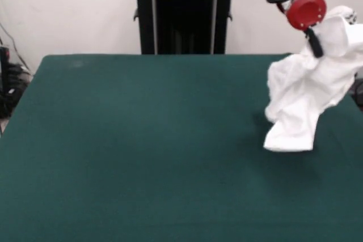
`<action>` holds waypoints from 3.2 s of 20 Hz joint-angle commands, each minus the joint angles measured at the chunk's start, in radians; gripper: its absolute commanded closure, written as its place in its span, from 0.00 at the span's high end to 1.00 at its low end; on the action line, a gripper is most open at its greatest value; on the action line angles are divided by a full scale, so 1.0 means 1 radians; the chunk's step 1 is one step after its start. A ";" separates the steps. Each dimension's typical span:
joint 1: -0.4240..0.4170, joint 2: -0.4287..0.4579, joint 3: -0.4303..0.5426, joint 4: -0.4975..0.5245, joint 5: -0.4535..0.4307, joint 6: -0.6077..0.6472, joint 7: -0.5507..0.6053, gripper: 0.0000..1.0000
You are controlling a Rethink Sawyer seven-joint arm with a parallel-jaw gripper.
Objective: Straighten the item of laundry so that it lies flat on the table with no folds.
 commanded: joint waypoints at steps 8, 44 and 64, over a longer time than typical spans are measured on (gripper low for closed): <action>0.206 0.079 -0.477 0.006 -0.067 0.328 0.336 0.00; 0.150 0.176 -0.652 -0.329 -0.222 1.062 0.286 0.00; 0.046 0.760 -0.636 -0.802 -0.391 0.330 0.052 0.00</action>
